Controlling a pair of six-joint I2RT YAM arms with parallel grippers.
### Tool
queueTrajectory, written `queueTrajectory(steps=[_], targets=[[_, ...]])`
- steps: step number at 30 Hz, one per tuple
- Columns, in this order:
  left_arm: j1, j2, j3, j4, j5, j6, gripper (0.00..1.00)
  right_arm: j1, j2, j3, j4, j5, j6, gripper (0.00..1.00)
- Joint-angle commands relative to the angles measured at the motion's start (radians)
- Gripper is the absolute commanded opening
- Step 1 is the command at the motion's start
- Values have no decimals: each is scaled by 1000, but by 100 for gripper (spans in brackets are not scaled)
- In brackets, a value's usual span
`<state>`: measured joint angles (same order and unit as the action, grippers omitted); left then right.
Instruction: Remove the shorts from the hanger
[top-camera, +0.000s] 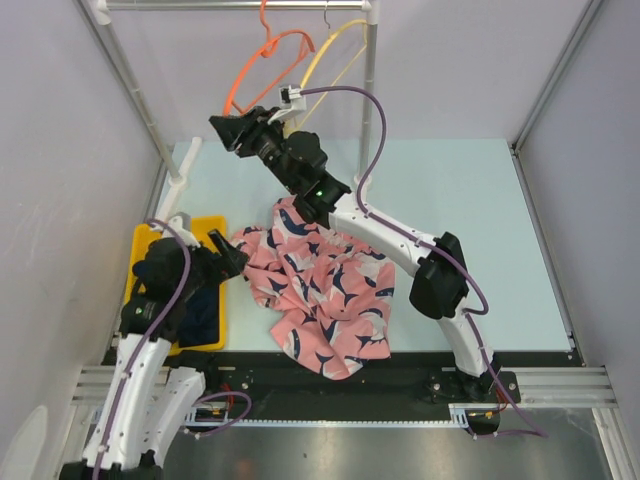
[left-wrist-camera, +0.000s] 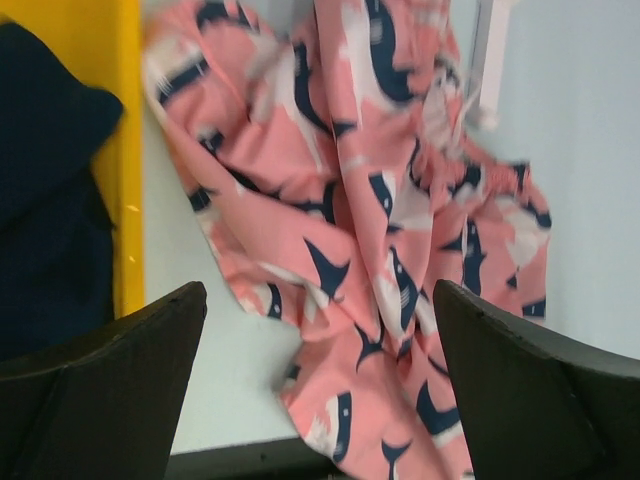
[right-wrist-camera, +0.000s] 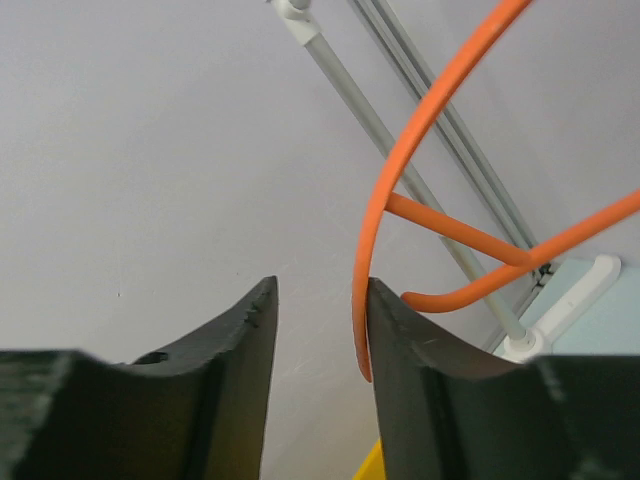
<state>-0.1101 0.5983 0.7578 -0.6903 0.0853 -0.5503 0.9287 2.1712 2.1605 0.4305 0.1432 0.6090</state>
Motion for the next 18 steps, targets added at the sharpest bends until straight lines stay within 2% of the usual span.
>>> queueTrajectory(steps=[1, 2, 5, 6, 8, 9, 11, 12, 13, 18], targets=[[-66, 89, -76, 89, 212, -31, 100, 9, -65, 15, -90, 35, 12, 48], [-92, 103, -87, 112, 211, -37, 100, 9, -73, 9, -114, 39, 15, 54], [-236, 127, -117, 144, 157, -79, 100, 10, -109, 13, -243, 41, 40, 61], [-313, 147, -127, 155, 134, -109, 100, 9, -122, 10, -275, 36, 41, 66], [-380, 172, -143, 161, 53, -143, 100, 12, -160, 7, -373, 29, 43, 74], [-437, 179, -164, 173, 33, -172, 100, 13, -174, 4, -407, 27, 43, 82], [-479, 208, -192, 205, 4, -201, 100, 15, -221, -10, -519, 16, 44, 90], [-508, 218, -225, 225, 4, -227, 100, 16, -238, -40, -567, 7, 46, 97], [-519, 241, -244, 245, 5, -241, 100, 15, -264, -63, -579, -2, 46, 100], [-559, 365, -295, 314, -48, -315, 100, 19, -465, -295, -563, -25, 52, 100]])
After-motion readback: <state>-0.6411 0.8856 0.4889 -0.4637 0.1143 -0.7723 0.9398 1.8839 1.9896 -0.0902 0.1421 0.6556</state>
